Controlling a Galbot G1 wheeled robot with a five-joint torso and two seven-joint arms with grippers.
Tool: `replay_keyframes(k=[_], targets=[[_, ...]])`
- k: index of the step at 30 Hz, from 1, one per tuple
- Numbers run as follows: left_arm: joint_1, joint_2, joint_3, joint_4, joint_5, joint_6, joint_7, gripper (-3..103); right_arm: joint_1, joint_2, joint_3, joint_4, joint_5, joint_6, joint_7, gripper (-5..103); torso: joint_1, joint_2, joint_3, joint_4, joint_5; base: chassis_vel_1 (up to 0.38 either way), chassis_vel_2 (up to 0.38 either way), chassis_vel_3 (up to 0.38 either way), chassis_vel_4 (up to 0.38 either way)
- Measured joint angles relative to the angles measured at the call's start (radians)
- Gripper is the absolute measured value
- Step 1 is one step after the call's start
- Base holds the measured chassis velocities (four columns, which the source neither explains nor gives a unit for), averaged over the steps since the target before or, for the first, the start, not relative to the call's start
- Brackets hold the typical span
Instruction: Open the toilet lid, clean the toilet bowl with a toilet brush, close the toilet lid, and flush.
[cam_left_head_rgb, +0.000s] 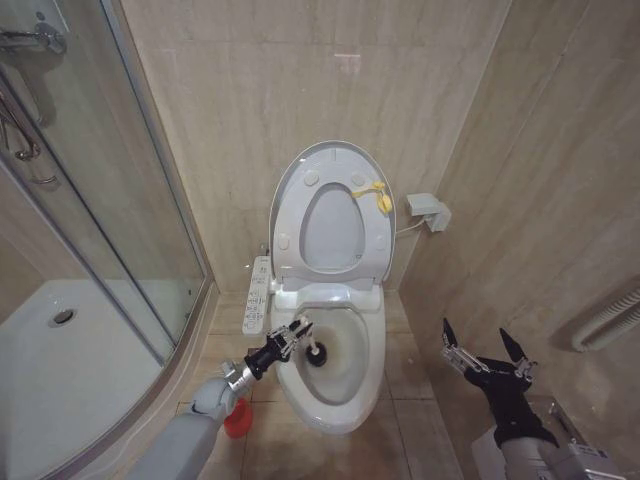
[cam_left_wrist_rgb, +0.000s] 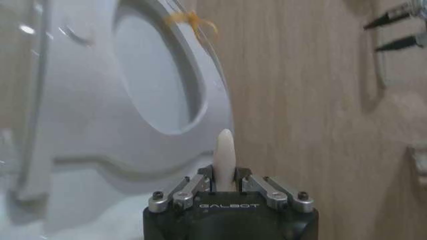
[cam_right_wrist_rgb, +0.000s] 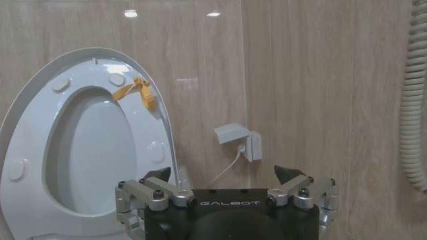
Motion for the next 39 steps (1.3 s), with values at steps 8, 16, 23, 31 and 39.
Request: replay_keyframes(k=[8, 16, 23, 31, 39], targets=[[-0.046, -0.041, 0.036, 0.101, 0.09, -0.022, 0.053, 22, 0.0, 0.0, 0.0, 0.0, 0.0, 0.0, 0.0, 100, 0.0, 0.0, 0.0, 0.0001, 0.0001, 0.0, 0.0, 0.0, 0.0], [-0.065, -0.052, 0.028, 0.174, 0.212, -0.041, 0.135, 22, 0.0, 0.0, 0.0, 0.0, 0.0, 0.0, 0.0, 100, 0.0, 0.0, 0.0, 0.0002, 0.0002, 0.0, 0.0, 0.0, 0.0], [-0.016, -0.038, 0.077, 0.024, -0.065, 0.05, 0.074, 22, 0.0, 0.0, 0.0, 0.0, 0.0, 0.0, 0.0, 100, 0.0, 0.0, 0.0, -0.0003, 0.0, 0.0, 0.0, 0.0, 0.0], [-0.035, -0.04, 0.023, 0.073, 0.062, 0.009, 0.07, 21, 0.0, 0.0, 0.0, 0.0, 0.0, 0.0, 0.0, 100, 0.0, 0.0, 0.0, 0.0001, 0.0001, 0.0, 0.0, 0.0, 0.0], [-0.051, -0.066, -0.006, 0.133, 0.26, -0.064, 0.122, 21, 0.0, 0.0, 0.0, 0.0, 0.0, 0.0, 0.0, 100, 0.0, 0.0, 0.0, -0.0001, 0.0001, 0.0, 0.0, 0.0, 0.0]])
